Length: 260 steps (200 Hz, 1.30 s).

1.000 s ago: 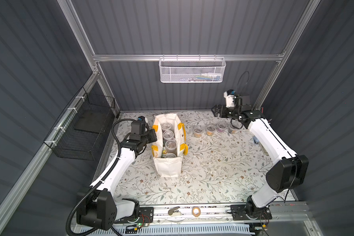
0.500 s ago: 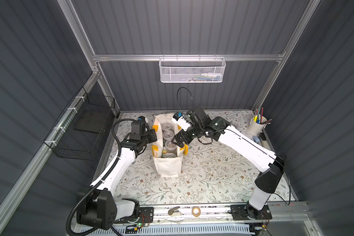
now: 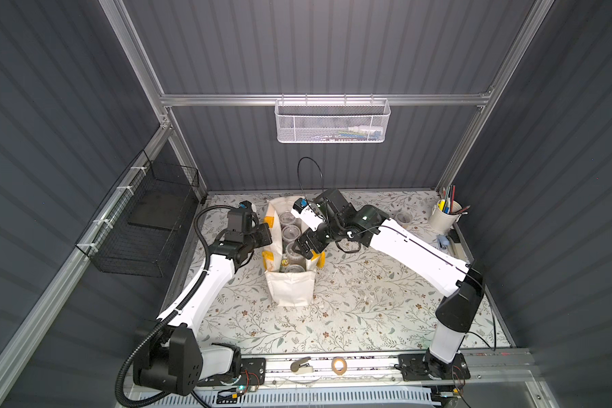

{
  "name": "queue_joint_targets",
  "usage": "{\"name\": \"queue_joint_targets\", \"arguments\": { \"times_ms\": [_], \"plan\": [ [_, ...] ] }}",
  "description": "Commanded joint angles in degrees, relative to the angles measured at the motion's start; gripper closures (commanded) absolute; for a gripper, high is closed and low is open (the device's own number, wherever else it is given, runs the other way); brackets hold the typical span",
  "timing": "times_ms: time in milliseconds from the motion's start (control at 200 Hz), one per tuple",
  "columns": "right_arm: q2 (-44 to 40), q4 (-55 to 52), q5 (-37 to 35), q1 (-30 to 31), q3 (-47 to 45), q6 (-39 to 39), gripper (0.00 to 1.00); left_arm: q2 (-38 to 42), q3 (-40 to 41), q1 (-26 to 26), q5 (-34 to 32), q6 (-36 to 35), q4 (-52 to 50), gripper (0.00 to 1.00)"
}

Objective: Take out the seed jars from the canvas bag
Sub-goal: Pick up the seed jar from the canvas bag.

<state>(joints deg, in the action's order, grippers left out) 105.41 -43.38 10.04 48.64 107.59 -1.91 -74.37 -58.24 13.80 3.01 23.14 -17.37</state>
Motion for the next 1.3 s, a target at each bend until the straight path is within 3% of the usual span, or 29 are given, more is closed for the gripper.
{"name": "queue_joint_targets", "arguments": {
  "times_ms": [0, 195, 415, 730, 1296],
  "plan": [
    [3.26, 2.91, -1.16, -1.68, 3.66, -1.81, 0.05, 0.92, -0.76, -0.17, 0.33, -0.72, -0.36, 1.0],
    [13.36, 0.72, 1.18, -2.32, 15.82, -0.98, 0.14, 1.77, -0.32, -0.12, -0.02, -0.55, -0.59, 1.0],
    [23.34, 0.38, -2.94, -3.01, 27.36, -1.93, 0.18, 2.29, -0.75, -0.01, 0.08, -0.56, -1.27, 1.0],
    [26.68, 8.52, -9.23, -4.08, 26.5, -3.07, 0.2, 3.0, -0.46, -0.15, 0.34, -0.09, -1.43, 1.0],
    [32.14, 8.36, -6.82, -4.52, 29.88, -4.4, 0.19, 3.52, -1.26, -0.03, 0.33, -0.21, -2.13, 1.0]
  ]
}}
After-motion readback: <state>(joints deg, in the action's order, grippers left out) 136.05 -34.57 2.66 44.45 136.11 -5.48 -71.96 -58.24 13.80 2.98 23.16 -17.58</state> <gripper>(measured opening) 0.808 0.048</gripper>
